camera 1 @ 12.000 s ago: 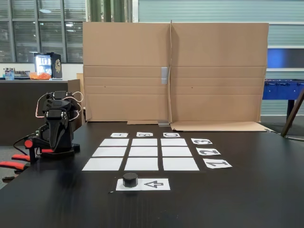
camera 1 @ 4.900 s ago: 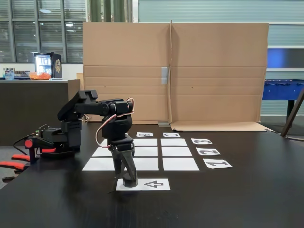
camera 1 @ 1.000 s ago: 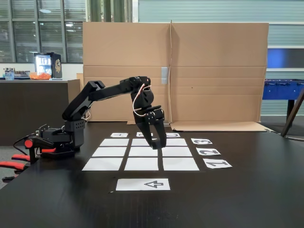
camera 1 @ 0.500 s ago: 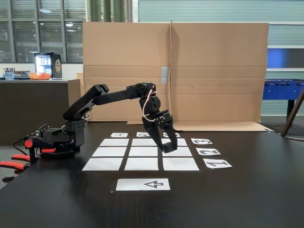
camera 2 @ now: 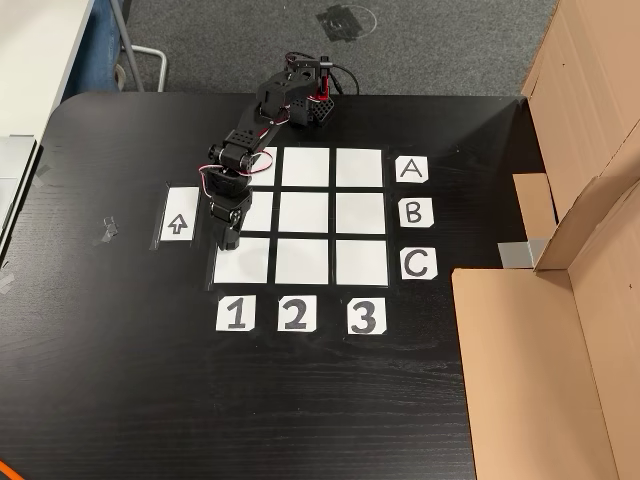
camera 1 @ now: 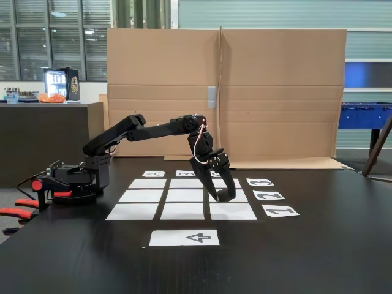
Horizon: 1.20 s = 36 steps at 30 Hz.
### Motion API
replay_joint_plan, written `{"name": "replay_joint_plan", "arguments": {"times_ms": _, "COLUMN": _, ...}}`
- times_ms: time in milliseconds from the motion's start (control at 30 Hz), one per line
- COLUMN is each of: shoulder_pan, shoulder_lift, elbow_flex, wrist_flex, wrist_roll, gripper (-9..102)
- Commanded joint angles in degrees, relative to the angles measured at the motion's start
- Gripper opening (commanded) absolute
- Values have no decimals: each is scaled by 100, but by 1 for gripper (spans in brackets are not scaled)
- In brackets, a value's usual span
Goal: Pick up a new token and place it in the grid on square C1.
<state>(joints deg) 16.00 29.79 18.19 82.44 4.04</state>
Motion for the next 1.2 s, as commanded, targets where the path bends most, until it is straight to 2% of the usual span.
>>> {"name": "replay_joint_plan", "arguments": {"times_ms": 0, "shoulder_pan": -79, "shoulder_lift": -35, "elbow_flex": -308, "wrist_flex": -105, "wrist_roll": -9, "gripper": 0}}
{"name": "replay_joint_plan", "arguments": {"times_ms": 367, "shoulder_pan": -202, "shoulder_lift": -229, "elbow_flex": -316, "wrist_flex": -325, "wrist_roll": -9, "gripper": 0}}
{"name": "replay_joint_plan", "arguments": {"times_ms": 533, "shoulder_pan": -272, "shoulder_lift": -229, "elbow_flex": -290, "wrist_flex": -316, "wrist_roll": -26, "gripper": 21}}
{"name": "replay_joint_plan", "arguments": {"times_ms": 600, "shoulder_pan": -281, "shoulder_lift": -229, "elbow_flex": -281, "wrist_flex": -290, "wrist_roll": -18, "gripper": 26}}
{"name": "replay_joint_plan", "arguments": {"times_ms": 1167, "shoulder_pan": 0, "shoulder_lift": 721, "elbow_flex": -272, "wrist_flex": -246, "wrist_roll": 0, "gripper": 35}}
